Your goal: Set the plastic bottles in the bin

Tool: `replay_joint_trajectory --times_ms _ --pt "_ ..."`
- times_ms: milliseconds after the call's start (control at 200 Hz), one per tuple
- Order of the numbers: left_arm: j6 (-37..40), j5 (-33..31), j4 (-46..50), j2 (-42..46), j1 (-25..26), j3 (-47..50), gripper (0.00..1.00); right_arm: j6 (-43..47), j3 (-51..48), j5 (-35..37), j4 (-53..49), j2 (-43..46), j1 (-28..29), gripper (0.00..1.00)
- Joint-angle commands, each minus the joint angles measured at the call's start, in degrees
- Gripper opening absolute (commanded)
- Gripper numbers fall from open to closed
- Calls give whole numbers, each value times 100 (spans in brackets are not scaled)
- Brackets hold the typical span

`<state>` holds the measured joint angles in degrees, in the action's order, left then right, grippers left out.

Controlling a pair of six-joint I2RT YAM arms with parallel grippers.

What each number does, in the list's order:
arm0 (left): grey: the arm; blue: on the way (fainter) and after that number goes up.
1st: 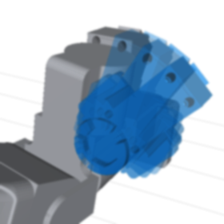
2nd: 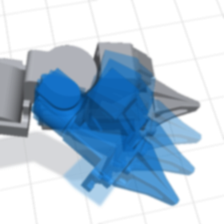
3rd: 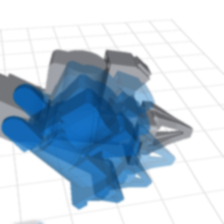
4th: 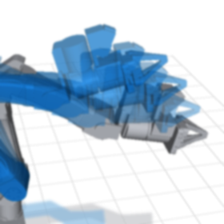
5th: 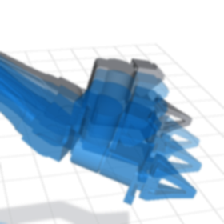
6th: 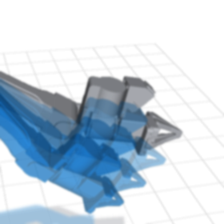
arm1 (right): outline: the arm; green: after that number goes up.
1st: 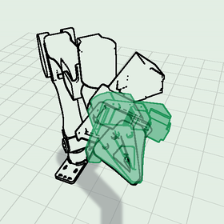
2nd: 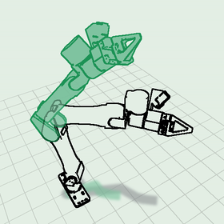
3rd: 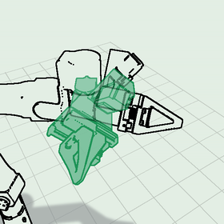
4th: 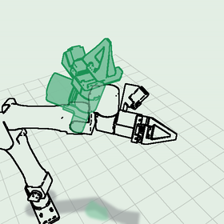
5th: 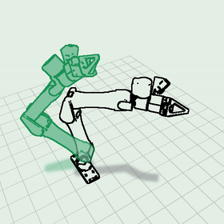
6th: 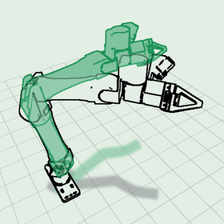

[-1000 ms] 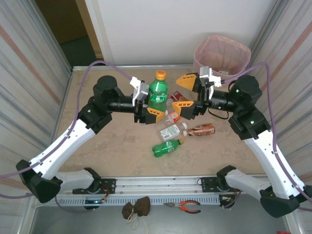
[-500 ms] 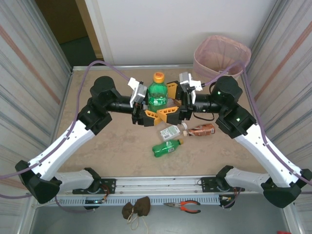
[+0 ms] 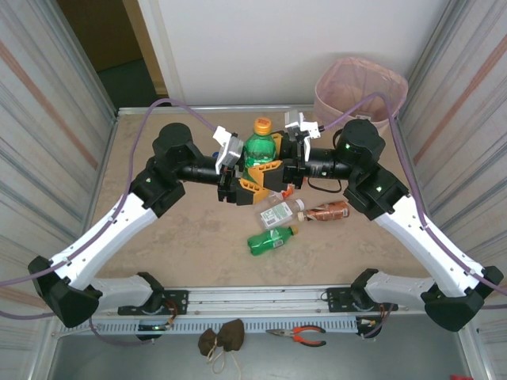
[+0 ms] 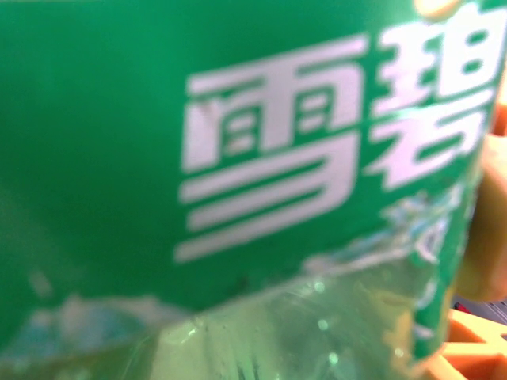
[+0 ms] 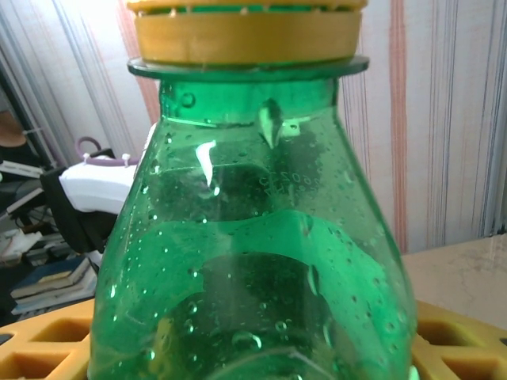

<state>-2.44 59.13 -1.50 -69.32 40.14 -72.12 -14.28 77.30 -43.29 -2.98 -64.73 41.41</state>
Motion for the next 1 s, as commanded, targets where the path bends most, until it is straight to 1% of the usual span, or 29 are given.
replay_joint_trajectory --times_ms 0,140,346,481,651,827,992 --pt "131 37 75 67 25 -174 55 -201 242 11 254 -31 69 57" --pt "236 -69 264 57 21 -271 59 -198 325 -2 197 -75 71 55" --pt "282 -286 326 214 -15 -175 73 -137 408 43 65 -128 66 54" --pt "306 -594 355 406 -71 36 81 -52 427 127 -59 -128 65 54" --pt "386 -1082 420 662 -153 309 85 55 426 232 -251 -122 -24 54" --pt "491 -1511 650 657 -199 330 86 74 390 469 -574 -58 -436 53" --pt "525 -1832 786 635 -260 361 86 57 378 618 -880 -23 -1142 50"
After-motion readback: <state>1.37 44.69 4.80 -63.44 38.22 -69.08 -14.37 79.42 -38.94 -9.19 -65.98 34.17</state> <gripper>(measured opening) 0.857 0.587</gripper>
